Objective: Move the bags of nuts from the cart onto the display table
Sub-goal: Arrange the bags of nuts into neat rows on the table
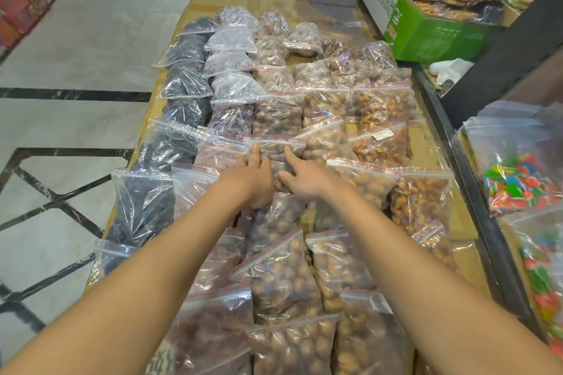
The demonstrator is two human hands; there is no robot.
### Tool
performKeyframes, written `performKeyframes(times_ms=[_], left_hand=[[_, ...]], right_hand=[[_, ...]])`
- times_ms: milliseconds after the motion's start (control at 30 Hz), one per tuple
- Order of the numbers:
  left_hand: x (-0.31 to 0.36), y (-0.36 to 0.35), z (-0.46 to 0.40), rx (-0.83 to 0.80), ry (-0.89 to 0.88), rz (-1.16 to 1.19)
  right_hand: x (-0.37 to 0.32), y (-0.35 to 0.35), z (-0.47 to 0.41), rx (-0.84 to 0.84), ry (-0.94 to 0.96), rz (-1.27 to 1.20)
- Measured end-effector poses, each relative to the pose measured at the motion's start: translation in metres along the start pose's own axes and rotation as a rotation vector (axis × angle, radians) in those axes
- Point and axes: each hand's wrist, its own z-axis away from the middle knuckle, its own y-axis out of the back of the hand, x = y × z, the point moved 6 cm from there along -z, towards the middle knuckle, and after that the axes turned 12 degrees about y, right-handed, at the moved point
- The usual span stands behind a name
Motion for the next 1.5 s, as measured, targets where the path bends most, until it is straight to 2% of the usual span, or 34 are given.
performKeyframes(times_ms=[67,133,233,400,467,600,667,833,900,933,1000,1067,1133,1233,1367,1500], left_hand=[[0.004,0.003,0.004,-0.017,0.003,0.022],[0.006,0.005,0.012,0.065,-0.041,0.072],[0.003,-0.002,0.027,0.204,-0.091,0.023],[0.006,-0.004,0.026,0.034,-0.022,0.011],[0.008,0.000,0.029,0.040,-0.018,0.010],[0.006,-0.001,0.049,0.266,-0.077,0.031],[0.007,-0.002,0.053,0.311,-0.064,-0.034],[0.007,-0.001,0.038,0.189,-0.042,-0.048],[0.003,-0.002,0.043,0.277,-0.100,0.050],[0.000,-0.001,0.052,0.385,-0.143,0.147],[-0.008,0.004,0.080,0.624,-0.221,0.421],[-0.018,-0.006,0.108,0.710,-0.200,0.712],[-0.022,-0.030,0.118,0.577,-0.095,0.855],[-0.020,-0.061,0.111,0.336,0.028,0.799],[-0.022,-0.064,0.110,0.330,0.112,0.820],[-0.017,-0.062,0.113,0.288,0.108,0.756]], right_hand=[[-0.004,0.008,0.006,0.151,0.017,-0.116],[-0.004,0.007,0.015,0.274,0.016,-0.225],[-0.004,-0.009,0.023,0.237,0.019,-0.282],[-0.005,-0.004,0.014,0.206,-0.003,-0.151],[-0.005,-0.002,0.017,0.215,0.004,-0.092],[-0.004,-0.007,0.032,0.346,0.059,-0.019],[-0.004,-0.008,0.036,0.374,0.056,-0.015],[-0.013,-0.004,0.041,0.391,0.043,-0.128],[-0.012,-0.005,0.048,0.418,0.038,-0.160],[-0.013,-0.006,0.055,0.457,0.041,-0.184],[-0.013,-0.008,0.072,0.573,0.065,-0.252],[-0.012,-0.017,0.092,0.693,0.041,-0.427],[-0.012,-0.032,0.107,0.758,-0.025,-0.608],[-0.009,-0.047,0.112,0.764,-0.064,-0.613],[-0.010,-0.060,0.114,0.567,-0.126,-0.499],[-0.012,-0.070,0.109,0.379,-0.202,-0.374]])
